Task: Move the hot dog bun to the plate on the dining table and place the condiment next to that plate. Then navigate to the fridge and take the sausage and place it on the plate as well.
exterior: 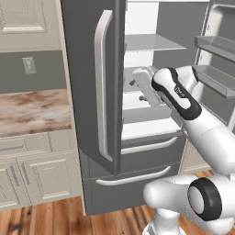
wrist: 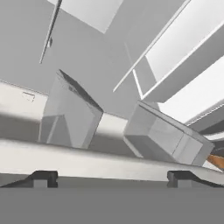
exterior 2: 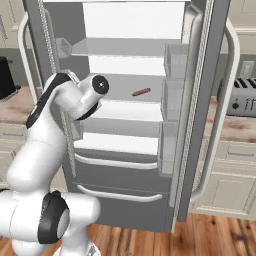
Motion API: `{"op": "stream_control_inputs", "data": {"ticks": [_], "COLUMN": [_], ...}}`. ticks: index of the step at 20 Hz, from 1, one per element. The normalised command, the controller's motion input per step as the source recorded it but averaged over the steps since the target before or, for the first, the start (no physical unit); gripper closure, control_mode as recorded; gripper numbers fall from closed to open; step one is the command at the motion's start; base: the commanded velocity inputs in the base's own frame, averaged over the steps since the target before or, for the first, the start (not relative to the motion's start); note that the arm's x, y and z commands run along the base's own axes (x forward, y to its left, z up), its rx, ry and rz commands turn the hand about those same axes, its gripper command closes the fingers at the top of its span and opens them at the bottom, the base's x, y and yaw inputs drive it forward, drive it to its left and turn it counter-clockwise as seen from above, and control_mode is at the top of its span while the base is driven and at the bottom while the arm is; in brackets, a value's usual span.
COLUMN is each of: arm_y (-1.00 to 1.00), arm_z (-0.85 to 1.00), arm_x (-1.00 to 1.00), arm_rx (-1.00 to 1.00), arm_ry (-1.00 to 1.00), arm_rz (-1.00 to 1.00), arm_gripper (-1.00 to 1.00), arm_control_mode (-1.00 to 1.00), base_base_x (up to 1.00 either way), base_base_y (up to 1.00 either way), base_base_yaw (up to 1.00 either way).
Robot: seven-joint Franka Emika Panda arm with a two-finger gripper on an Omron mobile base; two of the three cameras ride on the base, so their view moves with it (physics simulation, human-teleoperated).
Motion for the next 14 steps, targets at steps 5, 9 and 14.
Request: {"op": "stream_control_inputs", "data": {"ticks": [5, 9, 14], "arm_y": [0.59, 0.69, 0.8], "arm_z": [-0.1, -0.08, -0.02], "arm_x": [0.25, 0.14, -0.01], "arm_rx": [0.16, 0.11, 0.04], "arm_ry": [0.04, 0.03, 0.01], "arm_rz": [0.11, 0.07, 0.04], "arm_gripper": [-1.0, -1.0, -1.0], "arm_control_mode": [-1.0, -1.0, -1.0], "base_base_x": [0.0, 0.0, 0.0], "base_base_y": [0.0, 0.0, 0.0], "base_base_yaw": [0.0, 0.0, 0.0]}}
